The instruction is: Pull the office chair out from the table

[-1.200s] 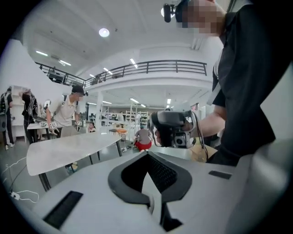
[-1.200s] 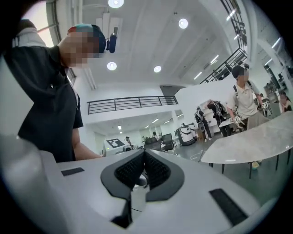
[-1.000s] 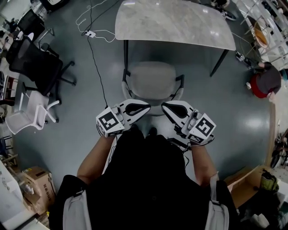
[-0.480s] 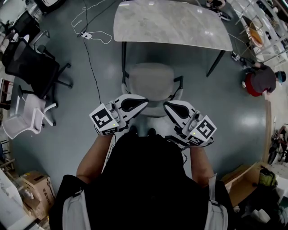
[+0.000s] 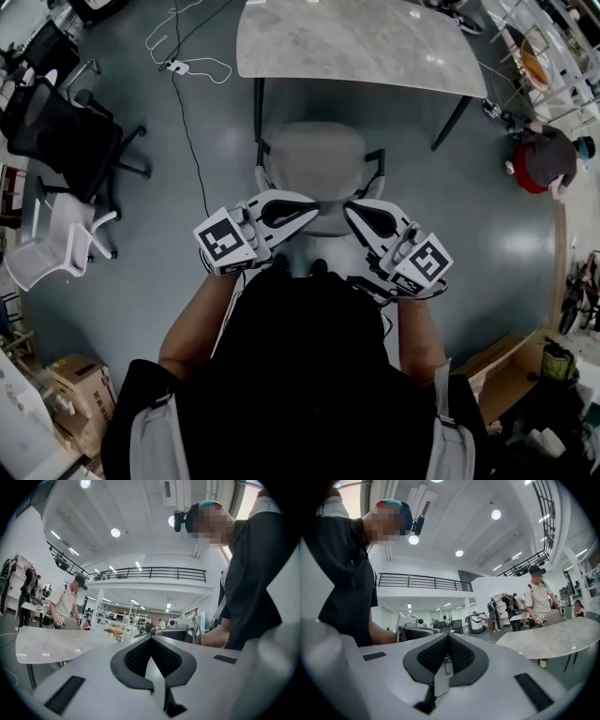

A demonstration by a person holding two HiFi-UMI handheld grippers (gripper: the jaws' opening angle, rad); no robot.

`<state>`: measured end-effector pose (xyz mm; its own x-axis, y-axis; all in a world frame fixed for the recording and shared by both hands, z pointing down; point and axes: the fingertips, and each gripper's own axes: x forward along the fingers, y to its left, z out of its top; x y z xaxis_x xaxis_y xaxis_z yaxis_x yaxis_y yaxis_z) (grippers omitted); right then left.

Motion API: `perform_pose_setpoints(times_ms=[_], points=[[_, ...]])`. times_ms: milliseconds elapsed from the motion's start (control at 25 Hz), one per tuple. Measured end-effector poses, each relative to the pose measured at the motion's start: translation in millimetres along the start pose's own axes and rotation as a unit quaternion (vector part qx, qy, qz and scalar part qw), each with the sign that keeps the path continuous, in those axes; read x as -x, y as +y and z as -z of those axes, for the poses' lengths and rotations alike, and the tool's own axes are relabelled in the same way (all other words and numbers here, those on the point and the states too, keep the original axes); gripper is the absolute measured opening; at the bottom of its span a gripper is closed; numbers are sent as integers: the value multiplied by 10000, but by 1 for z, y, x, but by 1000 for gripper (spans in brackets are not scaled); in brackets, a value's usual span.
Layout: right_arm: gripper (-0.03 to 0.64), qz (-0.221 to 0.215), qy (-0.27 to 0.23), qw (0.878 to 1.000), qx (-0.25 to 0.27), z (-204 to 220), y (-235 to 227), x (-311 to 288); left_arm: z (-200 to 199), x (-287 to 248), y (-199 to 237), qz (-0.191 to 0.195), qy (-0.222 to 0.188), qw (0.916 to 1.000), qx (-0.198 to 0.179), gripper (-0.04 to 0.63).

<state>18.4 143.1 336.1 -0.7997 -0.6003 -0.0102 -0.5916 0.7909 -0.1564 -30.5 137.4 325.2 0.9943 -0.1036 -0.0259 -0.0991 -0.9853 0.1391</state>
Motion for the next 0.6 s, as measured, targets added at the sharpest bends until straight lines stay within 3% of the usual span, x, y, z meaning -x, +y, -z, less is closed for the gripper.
perform_pose_setpoints(times_ms=[320,600], points=[[18,150,37,9999,75,-2,-7,8,11,0,-10,229,90,9995,173,11],[18,107,64,9999,100,1,-5,6,12,0,-12,183,94,9995,223,11]])
